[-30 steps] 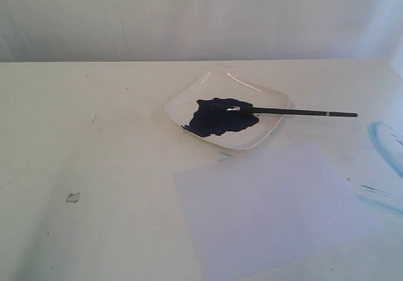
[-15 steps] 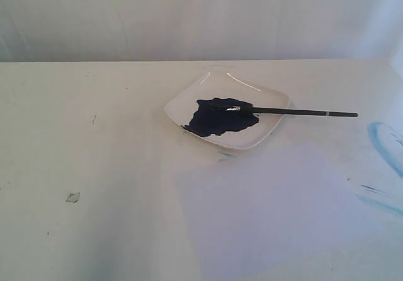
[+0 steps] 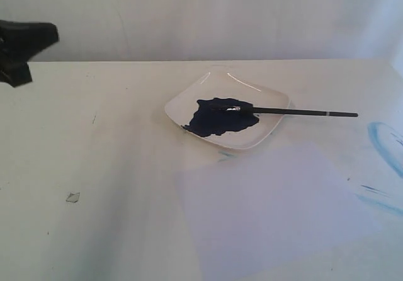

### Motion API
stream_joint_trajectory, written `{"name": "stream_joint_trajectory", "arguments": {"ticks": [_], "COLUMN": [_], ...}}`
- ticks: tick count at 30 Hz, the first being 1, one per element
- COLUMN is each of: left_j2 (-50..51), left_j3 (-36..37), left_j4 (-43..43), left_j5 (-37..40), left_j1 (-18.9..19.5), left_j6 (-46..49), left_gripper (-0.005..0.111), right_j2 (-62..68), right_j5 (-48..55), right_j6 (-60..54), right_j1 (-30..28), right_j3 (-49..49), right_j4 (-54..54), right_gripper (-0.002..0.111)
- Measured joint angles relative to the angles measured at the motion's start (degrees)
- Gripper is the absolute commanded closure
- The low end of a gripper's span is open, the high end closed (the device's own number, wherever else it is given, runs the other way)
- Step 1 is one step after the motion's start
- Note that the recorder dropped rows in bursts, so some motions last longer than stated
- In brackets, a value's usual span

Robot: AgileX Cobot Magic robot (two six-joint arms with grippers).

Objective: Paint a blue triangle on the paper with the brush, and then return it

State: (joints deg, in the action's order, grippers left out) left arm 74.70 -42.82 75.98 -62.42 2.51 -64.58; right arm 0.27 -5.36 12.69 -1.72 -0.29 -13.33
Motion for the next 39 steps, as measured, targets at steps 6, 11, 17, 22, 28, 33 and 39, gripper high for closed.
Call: {"name": "stream_joint_trajectory", "arguments": {"ticks": [6, 11, 17, 22, 28, 33, 39], "left_j2": [7.28, 12.06, 16.53, 20.09, 25.13, 31.54, 36.91], "left_j3": [-0.33, -0.33, -0.97, -3.37, -5.02, -5.10, -9.54], "left_j4": [3.37, 2.51, -0.18, -1.33, -2.90, -4.93, -7.29], "left_j5": [1.31, 5.26, 7.73, 8.72, 10.43, 11.63, 11.79], "left_j1": [-8.87, -15.99, -20.16, -22.36, -23.39, -27.98, -34.83], "left_j6": [7.03, 10.19, 13.81, 15.12, 15.28, 16.29, 20.84], "left_gripper": [0.107, 0.107, 0.107, 0.107, 0.107, 0.107, 0.107], "right_j2": [0.00, 3.75, 12.71, 22.51, 33.81, 38.22, 38.58], "right_j5": [12.74, 20.86, 28.56, 30.59, 33.55, 31.08, 30.23], "right_j6": [-1.52, -11.58, -18.11, -26.68, -38.02, -39.27, -39.27], "right_j1": [0.00, 0.00, 0.00, 0.00, 0.00, 0.00, 0.00], "right_j3": [-4.90, -12.12, -18.86, -22.99, -25.92, -25.92, -25.92], "right_j4": [0.00, 0.00, -0.96, -6.41, -14.35, -15.07, -15.17], "right_gripper": [0.108, 0.108, 0.108, 0.108, 0.108, 0.108, 0.108]}}
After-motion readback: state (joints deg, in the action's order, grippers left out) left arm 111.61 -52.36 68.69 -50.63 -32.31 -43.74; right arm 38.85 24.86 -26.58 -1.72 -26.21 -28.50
